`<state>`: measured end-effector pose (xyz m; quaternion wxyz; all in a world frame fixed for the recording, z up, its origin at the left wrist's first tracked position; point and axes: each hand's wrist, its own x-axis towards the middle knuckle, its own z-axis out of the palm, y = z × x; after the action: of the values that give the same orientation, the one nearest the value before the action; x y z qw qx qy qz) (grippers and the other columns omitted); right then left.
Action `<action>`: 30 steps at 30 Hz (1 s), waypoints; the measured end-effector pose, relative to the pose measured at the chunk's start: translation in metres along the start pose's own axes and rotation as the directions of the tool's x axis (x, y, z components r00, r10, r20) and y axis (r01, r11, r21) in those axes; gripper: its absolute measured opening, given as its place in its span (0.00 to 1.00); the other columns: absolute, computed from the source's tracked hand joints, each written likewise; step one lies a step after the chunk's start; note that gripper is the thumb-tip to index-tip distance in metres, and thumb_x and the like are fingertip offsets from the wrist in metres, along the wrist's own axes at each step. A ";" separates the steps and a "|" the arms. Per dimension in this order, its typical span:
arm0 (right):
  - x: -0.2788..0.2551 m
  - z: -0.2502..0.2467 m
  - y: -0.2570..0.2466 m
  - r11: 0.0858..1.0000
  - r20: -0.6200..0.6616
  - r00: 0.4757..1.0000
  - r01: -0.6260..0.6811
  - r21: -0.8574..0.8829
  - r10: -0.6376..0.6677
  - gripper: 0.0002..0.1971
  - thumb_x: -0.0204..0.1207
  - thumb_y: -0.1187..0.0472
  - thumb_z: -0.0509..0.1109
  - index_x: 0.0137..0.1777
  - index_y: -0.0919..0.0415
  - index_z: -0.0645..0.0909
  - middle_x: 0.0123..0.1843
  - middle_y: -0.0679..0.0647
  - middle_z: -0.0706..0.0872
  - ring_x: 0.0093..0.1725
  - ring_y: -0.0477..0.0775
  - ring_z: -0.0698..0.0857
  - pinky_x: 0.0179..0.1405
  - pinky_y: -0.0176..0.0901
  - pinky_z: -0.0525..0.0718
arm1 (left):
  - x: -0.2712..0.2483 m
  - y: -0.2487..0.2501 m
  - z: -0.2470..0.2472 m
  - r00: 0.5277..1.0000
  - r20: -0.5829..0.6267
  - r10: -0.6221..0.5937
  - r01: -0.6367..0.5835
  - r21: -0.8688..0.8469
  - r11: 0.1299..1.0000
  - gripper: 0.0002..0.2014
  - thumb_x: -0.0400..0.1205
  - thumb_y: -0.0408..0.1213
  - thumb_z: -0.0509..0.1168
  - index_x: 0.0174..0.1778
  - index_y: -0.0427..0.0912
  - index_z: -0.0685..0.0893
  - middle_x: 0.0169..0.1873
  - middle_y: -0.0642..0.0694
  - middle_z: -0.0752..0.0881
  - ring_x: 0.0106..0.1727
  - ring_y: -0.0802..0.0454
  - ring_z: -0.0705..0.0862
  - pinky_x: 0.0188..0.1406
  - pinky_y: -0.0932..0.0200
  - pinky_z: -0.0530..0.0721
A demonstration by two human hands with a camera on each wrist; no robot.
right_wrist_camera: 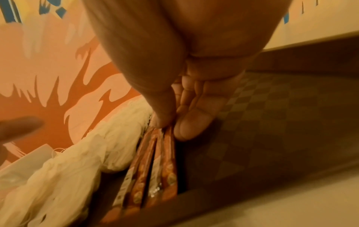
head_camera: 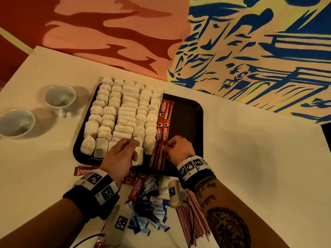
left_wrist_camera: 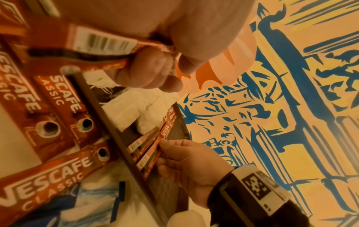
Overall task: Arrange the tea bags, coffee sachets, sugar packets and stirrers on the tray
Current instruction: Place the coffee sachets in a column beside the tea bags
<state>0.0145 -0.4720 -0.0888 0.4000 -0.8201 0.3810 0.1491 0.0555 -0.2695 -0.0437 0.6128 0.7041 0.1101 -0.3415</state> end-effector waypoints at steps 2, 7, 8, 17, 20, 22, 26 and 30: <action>-0.001 -0.001 0.000 0.999 0.001 1.000 -0.011 0.033 0.011 0.11 0.72 0.54 0.81 0.46 0.50 0.81 0.45 0.52 0.90 0.39 0.51 0.92 0.43 0.53 0.93 | 0.000 0.002 0.003 1.000 0.011 0.000 0.000 -0.011 1.000 0.10 0.88 0.40 0.59 0.51 0.47 0.85 0.29 0.43 0.81 0.21 0.51 0.67 0.22 0.62 0.61; -0.006 -0.014 -0.004 1.000 -0.010 1.000 -0.010 0.016 0.010 0.16 0.73 0.50 0.80 0.56 0.53 0.81 0.46 0.49 0.89 0.42 0.50 0.91 0.48 0.50 0.92 | -0.002 0.013 0.012 0.997 0.073 0.006 0.001 -0.095 0.995 0.14 0.84 0.31 0.53 0.54 0.43 0.84 0.28 0.45 0.82 0.25 0.51 0.70 0.25 0.58 0.66; -0.009 -0.019 -0.007 1.000 -0.027 1.000 -0.005 -0.023 0.005 0.15 0.75 0.49 0.78 0.57 0.52 0.81 0.48 0.49 0.89 0.44 0.49 0.90 0.48 0.48 0.90 | -0.002 0.015 0.013 0.996 0.091 0.008 0.002 -0.113 0.994 0.15 0.84 0.30 0.52 0.55 0.43 0.84 0.29 0.45 0.83 0.27 0.51 0.71 0.26 0.58 0.68; -0.081 -0.014 -0.050 0.953 0.245 0.922 0.281 0.114 -0.301 0.16 0.77 0.49 0.77 0.61 0.49 0.83 0.52 0.41 0.87 0.46 0.36 0.86 0.41 0.28 0.84 | 0.003 0.035 0.035 0.991 0.135 0.017 0.046 -0.448 0.893 0.19 0.78 0.29 0.52 0.57 0.44 0.85 0.47 0.45 0.79 0.47 0.45 0.79 0.45 0.50 0.80; -0.080 -0.005 -0.052 0.946 0.154 0.942 0.270 0.177 -0.298 0.07 0.78 0.54 0.76 0.54 0.48 0.84 0.50 0.45 0.89 0.46 0.42 0.89 0.48 0.42 0.91 | 0.000 0.044 0.034 0.990 0.133 0.037 0.041 -0.541 0.840 0.18 0.81 0.31 0.52 0.60 0.43 0.83 0.46 0.46 0.80 0.46 0.48 0.79 0.42 0.53 0.78; -0.075 -0.005 -0.053 0.948 0.161 0.939 0.280 0.154 -0.303 0.04 0.79 0.53 0.75 0.51 0.46 0.84 0.49 0.45 0.90 0.46 0.42 0.89 0.46 0.37 0.88 | 0.001 0.045 0.030 0.990 0.134 0.042 0.040 -0.555 0.831 0.17 0.81 0.33 0.53 0.62 0.43 0.82 0.50 0.45 0.81 0.48 0.47 0.80 0.46 0.51 0.77; -0.040 -0.015 -0.063 0.933 0.025 0.967 0.239 0.268 -0.255 0.03 0.79 0.55 0.76 0.45 0.52 0.86 0.44 0.49 0.93 0.43 0.48 0.92 0.48 0.46 0.90 | 0.013 0.049 0.011 0.997 0.054 0.059 -0.024 -0.498 0.867 0.14 0.87 0.34 0.53 0.57 0.45 0.83 0.56 0.46 0.85 0.54 0.44 0.77 0.48 0.50 0.74; 0.022 -0.042 -0.068 0.938 -0.110 0.993 0.083 0.336 -0.049 0.06 0.78 0.53 0.76 0.50 0.54 0.86 0.46 0.51 0.93 0.40 0.49 0.92 0.45 0.51 0.93 | 0.019 0.042 -0.016 1.000 -0.010 0.019 -0.021 -0.291 0.957 0.12 0.87 0.35 0.57 0.56 0.47 0.86 0.52 0.49 0.90 0.51 0.50 0.81 0.48 0.52 0.75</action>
<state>0.0771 -0.4890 -0.0377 0.5208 -0.7575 0.3928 0.0266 0.0993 -0.2692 -0.0221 0.7127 0.6087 0.1542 -0.3127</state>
